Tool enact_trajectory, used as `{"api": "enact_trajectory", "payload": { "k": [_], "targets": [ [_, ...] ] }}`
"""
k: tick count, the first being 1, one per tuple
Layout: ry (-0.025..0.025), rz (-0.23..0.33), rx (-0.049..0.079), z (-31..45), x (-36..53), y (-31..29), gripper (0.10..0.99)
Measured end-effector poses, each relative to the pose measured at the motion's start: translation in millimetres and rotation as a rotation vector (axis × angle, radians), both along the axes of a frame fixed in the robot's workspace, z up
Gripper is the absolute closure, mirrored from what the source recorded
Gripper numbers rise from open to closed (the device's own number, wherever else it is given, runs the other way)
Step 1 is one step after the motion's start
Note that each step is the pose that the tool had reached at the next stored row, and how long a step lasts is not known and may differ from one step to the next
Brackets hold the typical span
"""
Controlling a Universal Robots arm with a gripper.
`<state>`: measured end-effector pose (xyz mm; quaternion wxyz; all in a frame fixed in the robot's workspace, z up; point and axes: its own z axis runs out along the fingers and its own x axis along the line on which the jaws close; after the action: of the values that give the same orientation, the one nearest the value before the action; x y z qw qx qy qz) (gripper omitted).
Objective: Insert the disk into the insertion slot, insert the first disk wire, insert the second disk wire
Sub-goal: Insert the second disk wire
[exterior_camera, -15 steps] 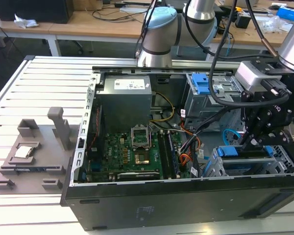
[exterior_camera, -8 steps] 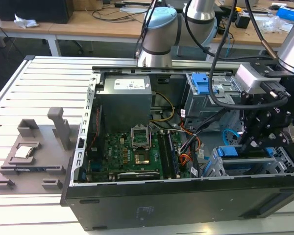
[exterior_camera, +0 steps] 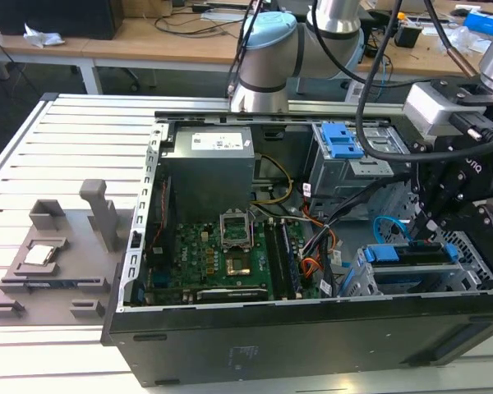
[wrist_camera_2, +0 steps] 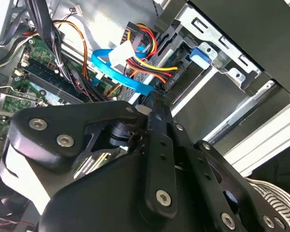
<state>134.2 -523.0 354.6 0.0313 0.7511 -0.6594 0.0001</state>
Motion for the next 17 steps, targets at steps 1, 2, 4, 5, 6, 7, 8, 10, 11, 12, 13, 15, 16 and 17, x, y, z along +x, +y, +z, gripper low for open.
{"api": "enact_trajectory", "payload": {
  "k": [1,2,4,5,6,7,8,10,11,12,13,15,16,17],
  "targets": [
    [0.0,0.0,0.004,-1.0,0.0,0.0,0.98],
    [-0.0001,0.0,0.008,-2.2,0.0,0.0,0.98],
    [0.0002,0.0,0.011,-4.4,0.0,-0.7,0.98],
    [0.0003,0.0,0.013,-5.5,0.0,-1.5,0.98],
    [0.0004,0.0,0.013,-6.1,0.0,-1.8,0.98],
    [0.0004,0.0,0.014,-6.6,0.0,-2.2,0.98],
    [0.0006,0.0,0.016,-7.4,0.0,-2.5,0.98],
    [0.0011,0.0,0.019,-9.3,0.0,-2.6,0.98],
    [0.0014,0.0,0.019,-9.9,0.0,-2.6,0.98],
    [0.0017,0.0,0.021,-11.3,0.2,-2.7,0.98],
    [0.0018,0.0,0.023,-12.5,0.6,-3.0,0.98],
    [0.0021,0.0,0.025,-12.8,1.0,-3.4,0.98],
    [0.0021,0.0,0.026,-12.7,1.1,-3.5,0.98],
    [0.0021,0.0,0.027,-12.9,1.2,-3.7,0.98]
  ]
}}
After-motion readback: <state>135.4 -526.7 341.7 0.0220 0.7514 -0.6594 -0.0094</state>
